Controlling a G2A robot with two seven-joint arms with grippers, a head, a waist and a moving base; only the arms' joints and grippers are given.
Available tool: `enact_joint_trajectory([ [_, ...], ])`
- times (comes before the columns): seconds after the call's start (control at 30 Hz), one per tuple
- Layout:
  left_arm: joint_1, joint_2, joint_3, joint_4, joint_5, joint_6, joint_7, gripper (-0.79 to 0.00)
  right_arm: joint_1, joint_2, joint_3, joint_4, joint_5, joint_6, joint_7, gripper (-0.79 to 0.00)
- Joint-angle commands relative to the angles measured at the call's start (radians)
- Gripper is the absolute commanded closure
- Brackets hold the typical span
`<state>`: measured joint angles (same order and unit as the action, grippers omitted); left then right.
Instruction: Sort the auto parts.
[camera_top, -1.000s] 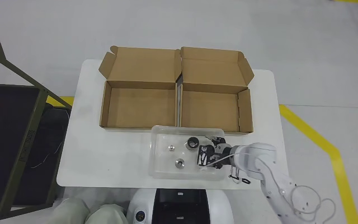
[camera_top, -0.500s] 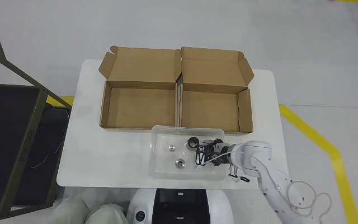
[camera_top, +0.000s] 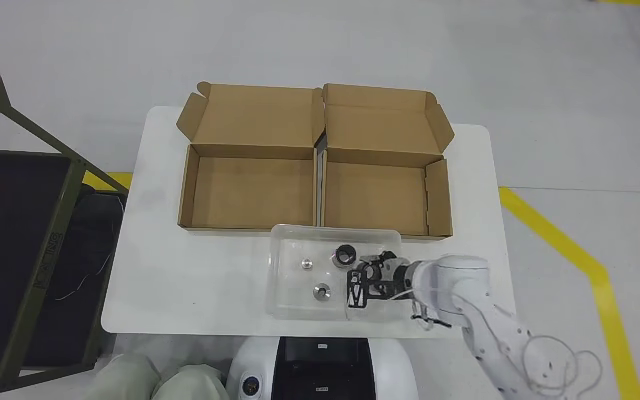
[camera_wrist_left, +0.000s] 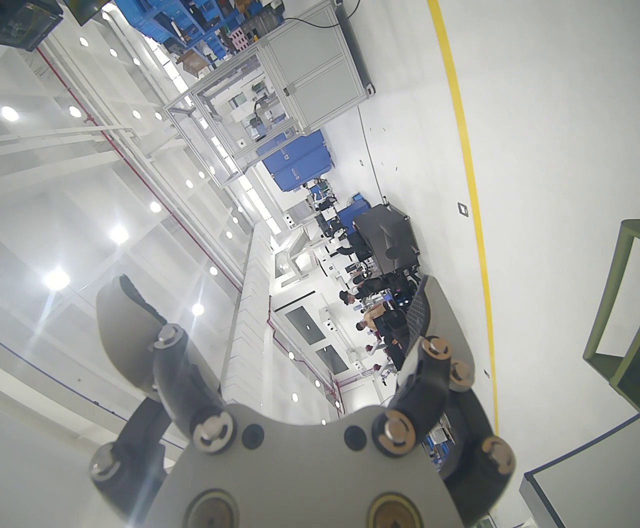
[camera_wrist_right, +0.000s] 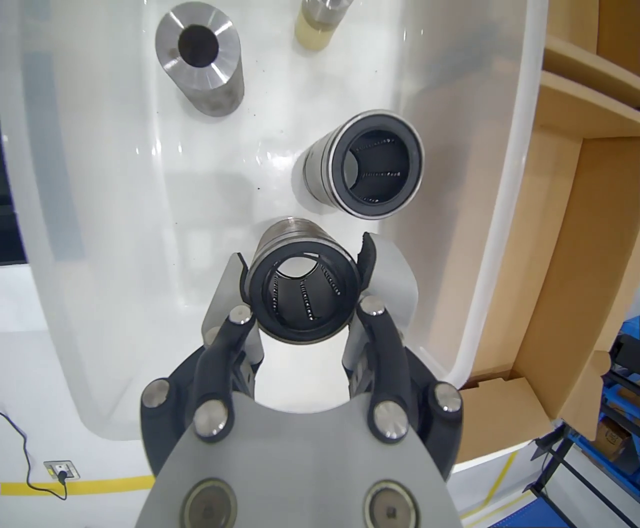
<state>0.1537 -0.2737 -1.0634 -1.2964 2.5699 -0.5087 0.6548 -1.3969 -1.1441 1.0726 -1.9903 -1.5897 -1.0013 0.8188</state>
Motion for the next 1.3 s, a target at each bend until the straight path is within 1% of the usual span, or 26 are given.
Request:
enact_joint_trajectory([
  [0.0, 0.000, 0.000, 0.000, 0.000, 0.000, 0.000, 0.000, -0.785, -0.008, 0.005, -0.002, -0.025, -0.018, 0.000, 0.000, 0.000],
  [0.37, 0.000, 0.000, 0.000, 0.000, 0.000, 0.000, 0.000, -0.785, -0.045, 0.036, -0.002, -0.163, -0.054, -0.011, -0.011, 0.000],
  [0.47, 0.000, 0.000, 0.000, 0.000, 0.000, 0.000, 0.000, -0.785, -0.037, 0.038, 0.001, -0.192, -0.031, -0.010, -0.010, 0.000],
  [0.6, 0.000, 0.000, 0.000, 0.000, 0.000, 0.000, 0.000, -0.785, -0.007, 0.036, 0.004, -0.202, 0.008, 0.019, -0.021, 0.000],
  [0.87, 0.000, 0.000, 0.000, 0.000, 0.000, 0.000, 0.000, -0.785, 0.083, 0.022, -0.005, -0.160, 0.104, 0.141, -0.118, 0.000],
  [1.1, 0.000, 0.000, 0.000, 0.000, 0.000, 0.000, 0.000, -0.785, 0.145, 0.012, -0.003, -0.136, 0.182, 0.224, -0.196, 0.000],
  [1.17, 0.000, 0.000, 0.000, 0.000, 0.000, 0.000, 0.000, -0.785, 0.157, 0.010, -0.002, -0.127, 0.250, 0.221, -0.249, 0.000],
  [1.27, 0.000, 0.000, 0.000, 0.000, 0.000, 0.000, 0.000, -0.785, 0.188, 0.010, 0.010, -0.123, 0.323, 0.172, -0.300, 0.000],
])
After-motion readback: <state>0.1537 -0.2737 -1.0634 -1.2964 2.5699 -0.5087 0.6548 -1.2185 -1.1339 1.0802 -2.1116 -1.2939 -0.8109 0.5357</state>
